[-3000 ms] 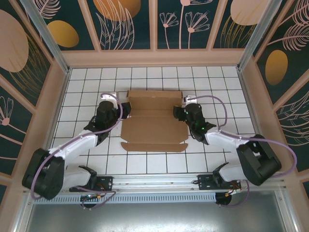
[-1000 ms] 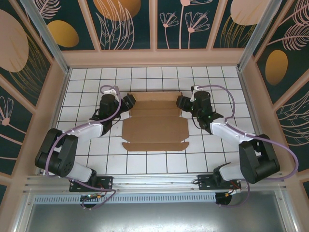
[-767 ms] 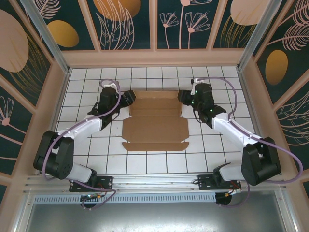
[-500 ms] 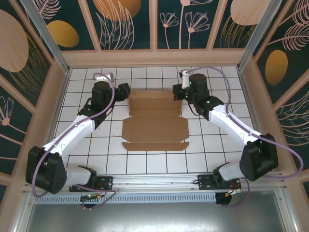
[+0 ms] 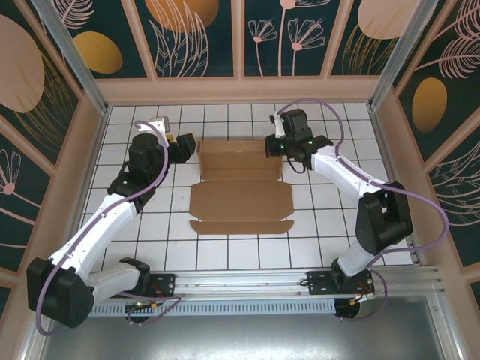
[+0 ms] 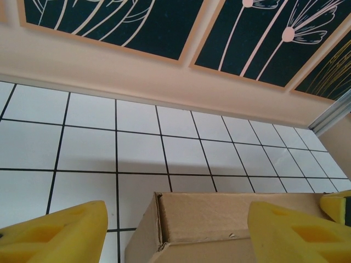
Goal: Fold the paper box
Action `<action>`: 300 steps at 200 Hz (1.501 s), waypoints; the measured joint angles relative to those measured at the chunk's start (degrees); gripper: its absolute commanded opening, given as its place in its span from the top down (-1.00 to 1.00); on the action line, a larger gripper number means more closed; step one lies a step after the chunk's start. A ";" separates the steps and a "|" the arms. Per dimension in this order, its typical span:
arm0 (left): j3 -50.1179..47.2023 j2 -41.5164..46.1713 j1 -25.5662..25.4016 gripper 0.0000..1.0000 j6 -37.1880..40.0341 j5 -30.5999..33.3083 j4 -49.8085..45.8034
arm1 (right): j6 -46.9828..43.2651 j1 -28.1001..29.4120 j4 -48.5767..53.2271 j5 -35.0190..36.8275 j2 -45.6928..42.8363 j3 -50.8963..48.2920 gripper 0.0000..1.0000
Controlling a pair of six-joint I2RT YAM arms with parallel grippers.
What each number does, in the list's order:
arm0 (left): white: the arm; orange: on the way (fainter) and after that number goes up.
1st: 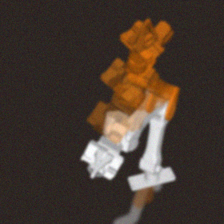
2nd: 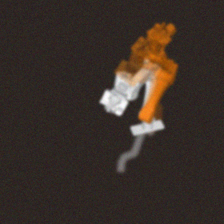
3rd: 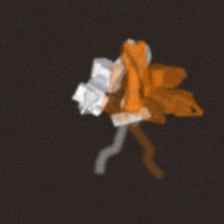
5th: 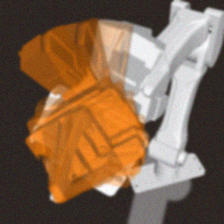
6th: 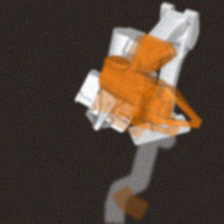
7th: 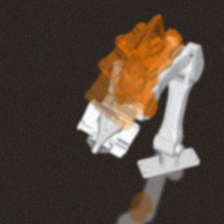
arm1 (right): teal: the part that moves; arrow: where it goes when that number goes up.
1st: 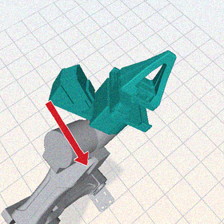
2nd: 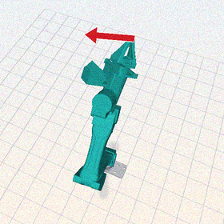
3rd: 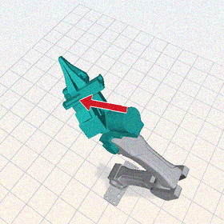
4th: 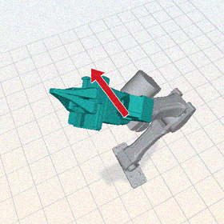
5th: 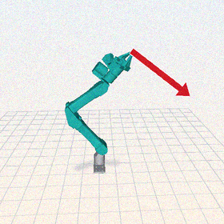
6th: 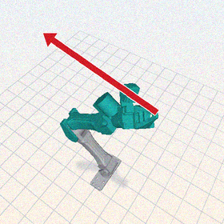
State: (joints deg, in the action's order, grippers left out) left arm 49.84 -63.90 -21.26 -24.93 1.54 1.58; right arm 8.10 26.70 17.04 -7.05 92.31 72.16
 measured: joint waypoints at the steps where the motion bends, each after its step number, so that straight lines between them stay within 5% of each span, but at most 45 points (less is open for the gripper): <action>1: 0.00 0.00 0.00 -0.36 -0.04 -0.02 0.00 | 0.07 -0.02 0.04 -0.02 0.00 0.04 1.00; 90: -0.04 0.26 0.00 -0.35 -1.73 -2.12 1.57 | 1.27 -4.42 2.10 -0.55 6.38 6.38 1.00; 146: -0.37 4.83 0.00 -0.40 -1.88 0.96 1.64 | 3.08 -11.52 2.67 -1.64 19.58 17.88 0.95; 190: -0.90 9.16 0.00 -0.44 -1.88 8.33 1.44 | 7.67 -14.71 4.20 -2.43 23.85 11.21 0.57; 237: -0.90 10.54 -0.50 -0.45 -1.88 12.39 1.14 | 13.22 -4.44 -1.42 -13.40 4.90 -12.57 0.17; 264: -0.90 9.77 -1.05 -0.45 -1.90 12.33 1.16 | 10.73 -4.52 -0.92 -11.89 1.99 -10.21 -0.12; 300: -0.92 8.90 -1.09 -0.46 -1.90 12.22 1.16 | 4.66 -5.73 -1.03 -3.78 10.19 2.62 -0.37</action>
State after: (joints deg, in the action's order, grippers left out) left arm 48.93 -55.00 -22.35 -26.83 13.76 2.74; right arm 12.75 20.97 16.01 -10.83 102.50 74.78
